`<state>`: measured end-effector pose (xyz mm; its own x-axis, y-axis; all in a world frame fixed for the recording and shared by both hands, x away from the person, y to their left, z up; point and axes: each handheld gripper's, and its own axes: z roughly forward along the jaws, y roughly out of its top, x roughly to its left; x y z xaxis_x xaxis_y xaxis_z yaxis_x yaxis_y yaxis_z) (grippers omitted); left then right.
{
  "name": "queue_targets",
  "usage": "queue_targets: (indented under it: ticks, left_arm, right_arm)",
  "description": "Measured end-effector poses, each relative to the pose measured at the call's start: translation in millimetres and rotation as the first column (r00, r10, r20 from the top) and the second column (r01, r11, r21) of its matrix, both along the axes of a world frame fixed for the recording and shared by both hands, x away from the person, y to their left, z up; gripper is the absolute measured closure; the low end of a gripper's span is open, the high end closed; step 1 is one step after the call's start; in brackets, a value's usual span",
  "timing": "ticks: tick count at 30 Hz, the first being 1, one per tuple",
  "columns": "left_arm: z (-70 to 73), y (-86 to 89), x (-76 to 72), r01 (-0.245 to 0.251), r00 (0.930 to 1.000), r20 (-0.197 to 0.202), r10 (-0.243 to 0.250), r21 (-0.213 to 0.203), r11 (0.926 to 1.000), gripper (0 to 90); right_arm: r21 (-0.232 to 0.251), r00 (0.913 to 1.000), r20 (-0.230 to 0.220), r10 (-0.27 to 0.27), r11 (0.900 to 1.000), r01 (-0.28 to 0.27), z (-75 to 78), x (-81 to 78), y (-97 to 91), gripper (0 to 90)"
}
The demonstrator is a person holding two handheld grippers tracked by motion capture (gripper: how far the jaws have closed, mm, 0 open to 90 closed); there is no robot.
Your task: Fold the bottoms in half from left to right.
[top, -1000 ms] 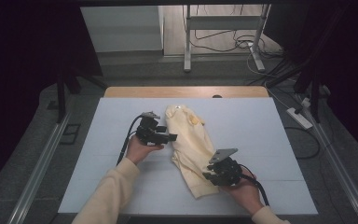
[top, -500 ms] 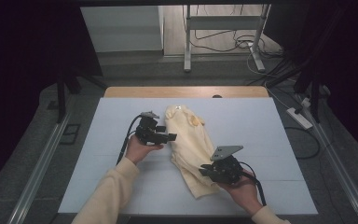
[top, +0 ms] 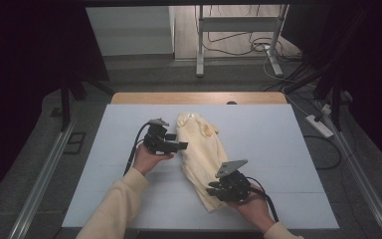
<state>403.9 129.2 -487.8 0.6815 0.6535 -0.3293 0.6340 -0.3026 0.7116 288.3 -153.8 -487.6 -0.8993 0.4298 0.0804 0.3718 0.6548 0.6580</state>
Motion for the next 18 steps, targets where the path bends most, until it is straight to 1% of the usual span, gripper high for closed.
queue_targets:
  ticks: [1, 2, 5, 6, 8, 9, 10, 11, 12, 14, 16, 18]
  left_arm:
    - [0.5, 0.1, -0.3, 0.000, 1.0000, 0.003, 0.000, -0.001, 1.0000, 27.0]
    - [0.9, 0.2, -0.5, -0.001, 1.0000, 0.005, 0.001, -0.003, 1.0000, 27.0]
    - [1.6, 0.5, -0.9, -0.004, 1.0000, 0.008, 0.004, -0.004, 1.0000, 27.1]
    - [1.7, 0.7, -0.9, -0.004, 1.0000, 0.008, 0.004, -0.004, 1.0000, 27.1]
    - [1.4, 0.7, -0.8, -0.004, 1.0000, 0.005, 0.004, -0.004, 1.0000, 27.0]
    - [1.2, 0.5, -0.8, -0.003, 1.0000, 0.004, 0.003, -0.005, 1.0000, 27.1]
    - [1.2, 0.4, -0.8, 0.000, 1.0000, 0.002, 0.000, -0.003, 1.0000, 27.0]
    - [1.1, 0.2, -0.8, 0.001, 1.0000, 0.003, -0.001, -0.002, 1.0000, 27.1]
    - [1.1, -0.2, -1.0, 0.001, 1.0000, 0.003, -0.001, 0.000, 1.0000, 27.0]
    - [1.2, -0.6, -1.2, 0.002, 1.0000, 0.004, -0.002, -0.002, 1.0000, 27.0]
    - [1.2, -0.8, -1.2, 0.003, 1.0000, 0.004, -0.003, -0.001, 1.0000, 27.0]
    - [0.7, -0.9, -0.9, 0.004, 1.0000, 0.002, -0.004, 0.001, 1.0000, 27.0]
  right_arm:
    - [0.009, 1.0000, -0.001, 0.003, 1.0000, -0.003, 1.5, -0.2, -1.0, 61.1]
    - [0.018, 0.9999, 0.011, -0.011, 0.9998, 0.011, 3.7, 0.6, -2.6, 57.0]
    - [0.054, 0.9977, 0.030, -0.062, 0.9967, 0.060, 11.3, 5.0, -10.6, 51.4]
    - [0.070, 0.9957, 0.037, -0.085, 0.9942, 0.082, 14.0, 7.8, -14.3, 49.5]
    - [0.086, 0.9906, 0.047, -0.129, 0.9884, 0.125, 18.5, 14.9, -21.5, 49.4]
    - [0.086, 0.9867, 0.055, -0.153, 0.9853, 0.148, 19.2, 19.4, -24.4, 49.2]
    - [0.077, 0.9809, 0.063, -0.184, 0.9807, 0.179, 18.3, 26.2, -27.2, 48.8]
    - [0.075, 0.9765, 0.055, -0.208, 0.9761, 0.204, 16.6, 32.2, -28.8, 48.8]
    - [0.072, 0.9738, 0.049, -0.222, 0.9732, 0.218, 14.9, 36.6, -29.4, 48.8]
    - [0.050, 0.9670, 0.051, -0.250, 0.9677, 0.247, 9.0, 48.4, -29.0, 48.8]
    - [0.036, 0.9633, 0.037, -0.266, 0.9637, 0.265, 3.2, 56.5, -27.7, 49.1]
    - [0.016, 0.9617, 0.028, -0.273, 0.9621, 0.272, -2.8, 62.5, -25.6, 50.3]
